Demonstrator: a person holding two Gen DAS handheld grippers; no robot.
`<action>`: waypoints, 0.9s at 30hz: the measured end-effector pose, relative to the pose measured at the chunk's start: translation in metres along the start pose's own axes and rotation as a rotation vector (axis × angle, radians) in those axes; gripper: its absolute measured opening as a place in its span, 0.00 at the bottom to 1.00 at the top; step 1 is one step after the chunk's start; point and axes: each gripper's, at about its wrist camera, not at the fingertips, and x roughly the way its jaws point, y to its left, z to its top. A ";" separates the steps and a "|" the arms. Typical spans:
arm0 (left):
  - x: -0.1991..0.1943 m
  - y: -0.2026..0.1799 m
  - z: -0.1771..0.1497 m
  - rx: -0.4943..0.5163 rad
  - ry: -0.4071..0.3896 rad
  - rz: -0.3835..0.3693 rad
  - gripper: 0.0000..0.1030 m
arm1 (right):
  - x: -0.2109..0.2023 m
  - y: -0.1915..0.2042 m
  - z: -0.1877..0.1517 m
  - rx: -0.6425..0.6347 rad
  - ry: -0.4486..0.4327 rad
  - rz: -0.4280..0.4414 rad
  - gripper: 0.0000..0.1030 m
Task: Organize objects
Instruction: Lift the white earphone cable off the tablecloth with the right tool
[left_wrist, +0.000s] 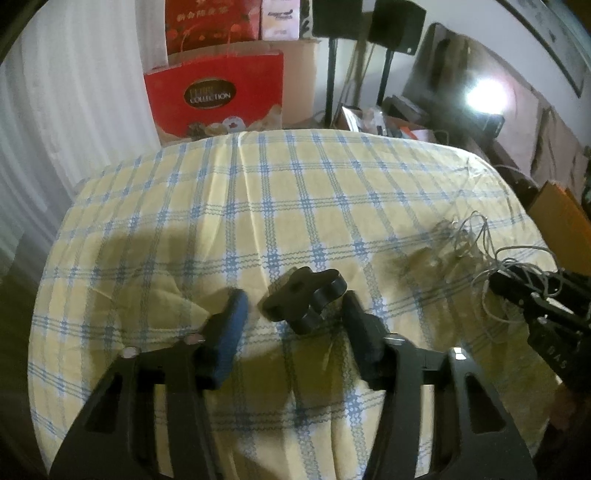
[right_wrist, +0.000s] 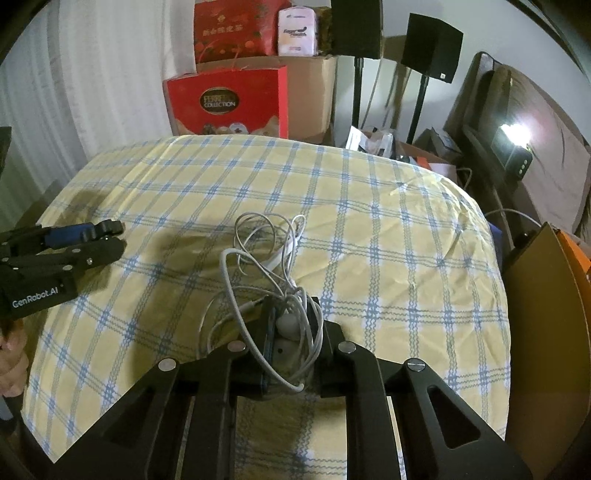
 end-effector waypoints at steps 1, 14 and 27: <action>0.000 0.001 0.000 0.000 0.000 0.008 0.30 | 0.000 0.000 0.000 -0.002 0.001 0.000 0.14; -0.012 0.008 0.006 -0.010 -0.026 -0.029 0.29 | -0.002 0.001 0.000 -0.007 -0.002 -0.010 0.14; -0.022 0.010 0.009 -0.016 -0.046 -0.031 0.29 | -0.010 -0.001 -0.002 -0.014 -0.016 -0.021 0.14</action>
